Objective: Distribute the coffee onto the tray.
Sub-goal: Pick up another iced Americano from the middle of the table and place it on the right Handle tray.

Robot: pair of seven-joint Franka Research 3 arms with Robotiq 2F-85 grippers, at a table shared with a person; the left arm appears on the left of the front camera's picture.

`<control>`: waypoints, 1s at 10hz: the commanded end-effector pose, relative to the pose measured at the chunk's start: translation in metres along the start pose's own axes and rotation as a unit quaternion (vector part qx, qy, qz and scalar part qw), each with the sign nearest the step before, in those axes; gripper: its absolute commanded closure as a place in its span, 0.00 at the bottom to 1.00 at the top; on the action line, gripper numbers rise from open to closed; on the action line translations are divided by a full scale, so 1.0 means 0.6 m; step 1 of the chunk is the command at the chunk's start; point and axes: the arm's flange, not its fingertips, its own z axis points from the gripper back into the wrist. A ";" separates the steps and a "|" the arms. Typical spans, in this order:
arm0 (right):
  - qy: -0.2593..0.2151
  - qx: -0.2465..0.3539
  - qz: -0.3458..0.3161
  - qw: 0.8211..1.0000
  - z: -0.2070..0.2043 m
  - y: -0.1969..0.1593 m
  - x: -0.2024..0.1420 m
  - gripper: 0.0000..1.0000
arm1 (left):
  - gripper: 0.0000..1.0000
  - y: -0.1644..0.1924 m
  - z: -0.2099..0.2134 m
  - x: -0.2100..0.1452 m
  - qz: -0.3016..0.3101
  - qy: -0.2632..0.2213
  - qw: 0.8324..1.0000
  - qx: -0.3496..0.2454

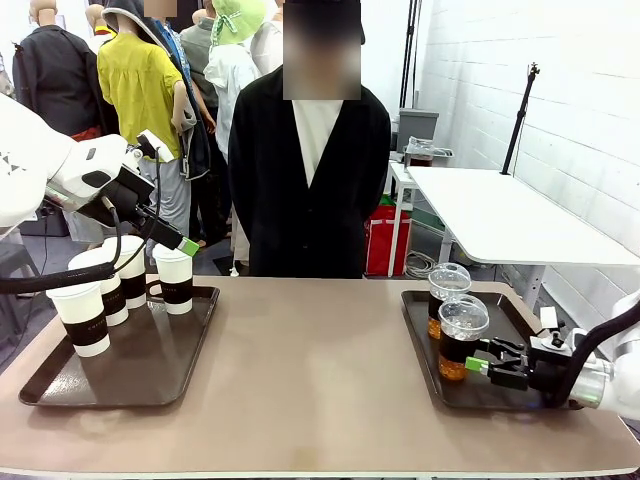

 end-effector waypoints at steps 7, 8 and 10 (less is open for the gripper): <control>-0.001 -0.004 -0.003 1.000 0.008 0.005 -0.003 0.00 | 0.00 0.002 0.000 -0.003 0.002 0.000 1.000 -0.004; -0.001 -0.004 -0.003 1.000 0.008 0.005 -0.003 0.00 | 0.00 0.002 0.000 -0.003 0.002 0.000 1.000 -0.004; -0.001 -0.004 -0.003 1.000 0.008 0.005 -0.003 0.00 | 0.00 0.002 0.000 -0.003 0.002 0.000 1.000 -0.004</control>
